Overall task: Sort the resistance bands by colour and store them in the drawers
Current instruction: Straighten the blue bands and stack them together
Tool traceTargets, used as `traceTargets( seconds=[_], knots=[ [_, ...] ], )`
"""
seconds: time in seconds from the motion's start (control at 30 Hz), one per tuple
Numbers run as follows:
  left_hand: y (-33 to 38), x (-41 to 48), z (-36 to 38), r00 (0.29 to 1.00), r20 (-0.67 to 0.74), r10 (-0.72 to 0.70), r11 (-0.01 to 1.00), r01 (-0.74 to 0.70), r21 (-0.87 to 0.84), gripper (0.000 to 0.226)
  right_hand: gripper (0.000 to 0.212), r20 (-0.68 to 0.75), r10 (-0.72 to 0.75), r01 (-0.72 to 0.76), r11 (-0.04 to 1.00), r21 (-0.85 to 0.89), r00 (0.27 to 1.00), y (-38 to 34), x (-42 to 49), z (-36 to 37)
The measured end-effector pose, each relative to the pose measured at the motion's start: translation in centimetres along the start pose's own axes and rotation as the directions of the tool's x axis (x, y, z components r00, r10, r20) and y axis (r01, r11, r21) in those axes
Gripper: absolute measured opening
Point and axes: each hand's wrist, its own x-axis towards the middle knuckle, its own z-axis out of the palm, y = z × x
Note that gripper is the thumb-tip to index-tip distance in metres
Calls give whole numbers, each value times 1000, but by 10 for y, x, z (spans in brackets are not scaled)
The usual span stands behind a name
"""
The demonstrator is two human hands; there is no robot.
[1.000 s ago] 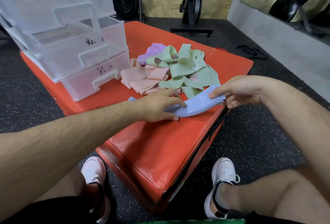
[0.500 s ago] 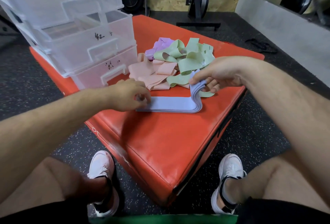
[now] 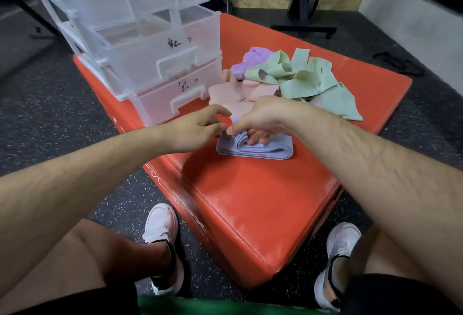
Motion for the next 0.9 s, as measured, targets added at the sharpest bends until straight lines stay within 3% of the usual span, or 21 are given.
traceTargets(
  seconds=[0.1, 0.27, 0.33, 0.43, 0.5, 0.6, 0.7, 0.77, 0.83, 0.9],
  knots=[
    [-1, 1, -2, 996, -84, 44, 999, -45, -19, 28, 22, 21, -26, 26, 1000, -15, 999, -6, 1, 3],
    [-5, 4, 0, 984, -89, 153, 958, -126, 257, 20, 24, 107, -54, 58, 998, -36, 993, 0, -11, -12],
    [-3, 6, 4, 986, -48, 162, 918, -133, 373, 23, 23, 58, -68, 70, 997, -32, 996, 7, -20, -28],
    [1, 12, 9, 992, -59, 116, 896, -79, 437, 23, 11, -172, -35, 7, 987, -161, 984, 28, -28, -54],
    [4, 16, 12, 991, -84, 106, 902, -60, 427, 27, 20, -226, 91, -143, 963, -227, 970, 49, -30, -58],
    [6, 18, 15, 995, -77, 62, 895, -21, 445, 30, 24, -87, 194, -200, 977, -77, 977, 74, -27, -45],
    [10, 18, 12, 997, -71, -14, 914, 42, 404, 36, 18, -152, 58, -53, 998, 42, 987, 77, -21, -31],
    [11, 18, 9, 996, -93, -12, 930, 45, 366, 47, 27, -233, -9, 18, 999, 36, 972, 72, -18, -26],
    [13, 18, 9, 999, -47, -20, 968, 31, 247, 61, 43, -295, -88, 94, 996, 6, 951, 65, -19, -25],
    [15, 17, 9, 998, 37, -50, 997, 48, 54, 74, 43, -317, -170, 172, 985, -20, 933, 55, -22, -26]
  ],
)
